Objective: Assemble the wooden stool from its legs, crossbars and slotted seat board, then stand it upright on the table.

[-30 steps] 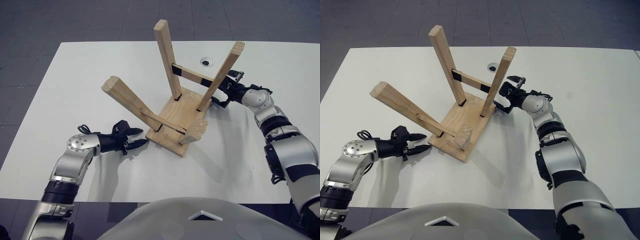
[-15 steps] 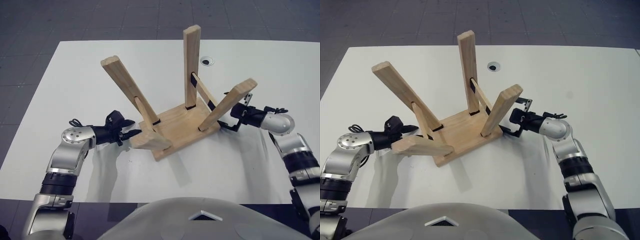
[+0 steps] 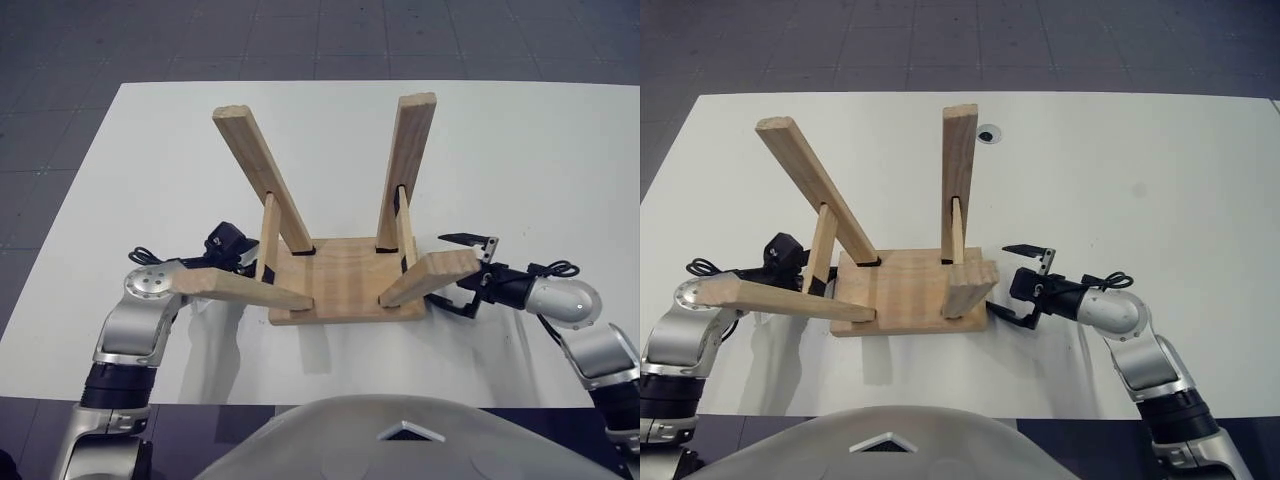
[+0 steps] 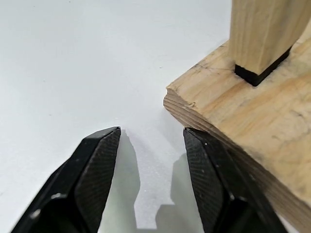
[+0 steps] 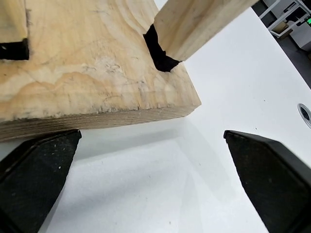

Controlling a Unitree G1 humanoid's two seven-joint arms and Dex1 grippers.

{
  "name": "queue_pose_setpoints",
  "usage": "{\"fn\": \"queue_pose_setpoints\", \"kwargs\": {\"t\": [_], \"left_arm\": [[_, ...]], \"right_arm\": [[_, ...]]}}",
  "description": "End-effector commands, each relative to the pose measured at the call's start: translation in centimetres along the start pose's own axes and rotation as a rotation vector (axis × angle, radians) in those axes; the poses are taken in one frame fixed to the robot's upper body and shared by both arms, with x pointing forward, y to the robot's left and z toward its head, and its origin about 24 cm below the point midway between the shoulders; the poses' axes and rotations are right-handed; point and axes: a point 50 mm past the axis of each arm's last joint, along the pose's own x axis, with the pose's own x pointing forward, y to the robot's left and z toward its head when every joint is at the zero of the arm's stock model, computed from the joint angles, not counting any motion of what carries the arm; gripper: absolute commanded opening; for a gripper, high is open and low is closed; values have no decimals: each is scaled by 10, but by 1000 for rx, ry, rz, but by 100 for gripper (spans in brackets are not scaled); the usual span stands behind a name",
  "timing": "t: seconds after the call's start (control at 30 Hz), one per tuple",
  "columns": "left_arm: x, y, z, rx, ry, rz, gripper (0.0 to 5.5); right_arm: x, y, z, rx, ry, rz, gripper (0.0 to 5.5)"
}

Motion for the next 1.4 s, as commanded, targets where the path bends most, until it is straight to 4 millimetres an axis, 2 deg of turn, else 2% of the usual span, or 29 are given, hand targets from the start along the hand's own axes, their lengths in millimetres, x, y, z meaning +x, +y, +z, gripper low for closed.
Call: {"fn": "queue_pose_setpoints", "kwargs": {"t": [0.03,0.17,0.23,0.4,0.47,0.57,0.63,0.83,1.03,1.2,1.4], "left_arm": [[21,-48,19,-33,-148,-236,244],[23,-55,25,-49,-179,-226,244],[28,-55,28,-57,-191,-199,244],[40,-52,33,-55,-202,-160,244],[42,-50,34,-42,-196,-163,244],[40,-44,36,-35,-194,-155,244],[38,-42,36,-42,-198,-149,244],[29,-48,34,-43,-204,-155,244],[21,-45,34,-39,-205,-140,244],[17,-39,34,-33,-198,-127,244],[7,-21,29,-34,-176,-66,244]], "right_arm": [[1,-8,6,18,-45,-32,546],[-16,-28,8,2,-35,-84,546],[-22,-30,10,-1,-35,-82,546],[-33,-14,17,-9,-34,27,546],[-37,-1,18,-11,-18,115,546],[-40,21,17,-5,5,256,546],[-41,25,14,-5,23,288,546],[-41,-4,8,1,42,154,546],[-41,-17,2,3,58,107,546],[-41,-18,4,-5,54,104,546],[-54,-45,-1,-42,91,18,546]]}}
